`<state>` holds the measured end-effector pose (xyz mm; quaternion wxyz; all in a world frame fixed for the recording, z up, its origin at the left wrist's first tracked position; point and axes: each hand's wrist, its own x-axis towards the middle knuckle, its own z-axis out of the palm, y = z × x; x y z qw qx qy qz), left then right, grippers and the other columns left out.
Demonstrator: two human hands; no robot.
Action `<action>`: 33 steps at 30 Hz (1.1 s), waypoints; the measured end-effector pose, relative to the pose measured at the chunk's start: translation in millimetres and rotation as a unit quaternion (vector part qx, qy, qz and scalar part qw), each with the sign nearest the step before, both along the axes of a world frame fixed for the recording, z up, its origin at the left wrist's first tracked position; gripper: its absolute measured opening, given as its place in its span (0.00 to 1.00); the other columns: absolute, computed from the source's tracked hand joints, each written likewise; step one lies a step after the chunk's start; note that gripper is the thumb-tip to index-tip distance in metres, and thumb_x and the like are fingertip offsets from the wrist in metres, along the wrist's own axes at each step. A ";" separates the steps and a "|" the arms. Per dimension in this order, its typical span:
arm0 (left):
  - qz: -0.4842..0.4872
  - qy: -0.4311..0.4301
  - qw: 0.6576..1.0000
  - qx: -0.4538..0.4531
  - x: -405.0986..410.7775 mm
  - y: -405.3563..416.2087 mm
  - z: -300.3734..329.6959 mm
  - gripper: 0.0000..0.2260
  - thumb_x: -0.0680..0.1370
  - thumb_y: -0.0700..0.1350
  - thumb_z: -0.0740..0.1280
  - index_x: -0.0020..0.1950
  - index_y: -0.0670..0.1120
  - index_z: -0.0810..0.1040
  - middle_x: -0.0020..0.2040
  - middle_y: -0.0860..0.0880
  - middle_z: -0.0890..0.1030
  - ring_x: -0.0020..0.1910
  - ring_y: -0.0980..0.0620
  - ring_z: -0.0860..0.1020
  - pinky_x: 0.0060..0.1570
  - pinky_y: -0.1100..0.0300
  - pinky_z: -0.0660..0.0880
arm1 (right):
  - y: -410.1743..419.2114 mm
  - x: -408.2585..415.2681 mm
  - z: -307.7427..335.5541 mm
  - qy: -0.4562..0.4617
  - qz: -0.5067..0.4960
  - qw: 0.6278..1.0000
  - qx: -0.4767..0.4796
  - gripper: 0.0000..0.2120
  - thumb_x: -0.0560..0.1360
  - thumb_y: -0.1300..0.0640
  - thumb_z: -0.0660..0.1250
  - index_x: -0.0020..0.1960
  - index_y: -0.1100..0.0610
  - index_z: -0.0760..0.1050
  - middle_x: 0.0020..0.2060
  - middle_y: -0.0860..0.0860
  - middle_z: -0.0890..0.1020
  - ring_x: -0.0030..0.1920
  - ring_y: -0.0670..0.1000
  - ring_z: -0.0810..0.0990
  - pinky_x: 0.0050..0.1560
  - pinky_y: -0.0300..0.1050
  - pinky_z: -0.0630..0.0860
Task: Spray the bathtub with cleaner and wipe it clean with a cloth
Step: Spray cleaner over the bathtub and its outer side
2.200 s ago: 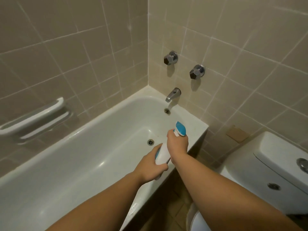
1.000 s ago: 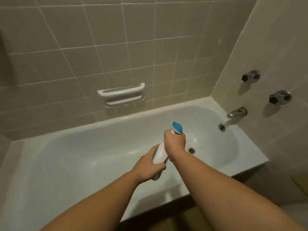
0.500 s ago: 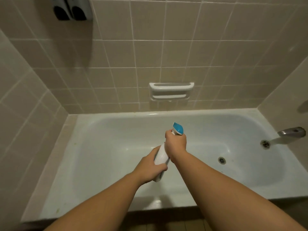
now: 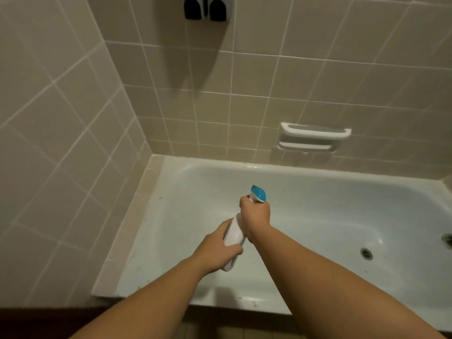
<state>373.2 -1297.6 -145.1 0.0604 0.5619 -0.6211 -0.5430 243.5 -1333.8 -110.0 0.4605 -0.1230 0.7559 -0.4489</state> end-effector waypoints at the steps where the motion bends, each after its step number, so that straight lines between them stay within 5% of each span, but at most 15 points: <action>1: 0.006 -0.005 1.000 0.000 9.5 -1.7 -1.1 0.35 0.74 0.54 0.71 0.76 0.67 0.58 0.60 0.56 0.76 0.55 0.54 0.78 0.49 0.60 0.75 | -4.0 10.1 -1.4 0.002 0.008 1.000 0.002 0.03 0.75 0.61 0.67 0.47 0.58 0.72 0.39 0.56 0.75 0.38 0.54 0.74 0.41 0.49 0.74; 14: 0.088 -0.028 0.996 -0.003 103.8 -9.1 -10.3 0.32 0.78 0.52 0.71 0.78 0.62 0.58 0.61 0.56 0.71 0.58 0.51 0.74 0.63 0.50 0.75 | -33.4 116.5 -20.2 0.020 0.103 0.994 0.013 0.05 0.75 0.60 0.67 0.44 0.56 0.70 0.38 0.56 0.75 0.39 0.53 0.75 0.42 0.49 0.75; 25: 0.155 -0.058 0.986 0.010 173.6 20.7 -14.8 0.33 0.80 0.54 0.69 0.80 0.61 0.56 0.72 0.52 0.71 0.57 0.53 0.70 0.67 0.47 0.73 | -22.2 197.5 -36.6 -0.017 0.184 0.983 0.007 0.03 0.72 0.61 0.66 0.45 0.58 0.72 0.37 0.55 0.73 0.37 0.54 0.72 0.40 0.47 0.71; 33: 0.205 -0.047 0.976 0.048 203.4 81.9 -16.0 0.35 0.78 0.52 0.70 0.80 0.64 0.56 0.69 0.52 0.72 0.63 0.49 0.73 0.67 0.45 0.74 | 28.9 233.8 -54.6 -0.034 0.208 0.977 0.015 0.04 0.72 0.61 0.66 0.43 0.58 0.70 0.35 0.55 0.73 0.36 0.54 0.72 0.38 0.47 0.71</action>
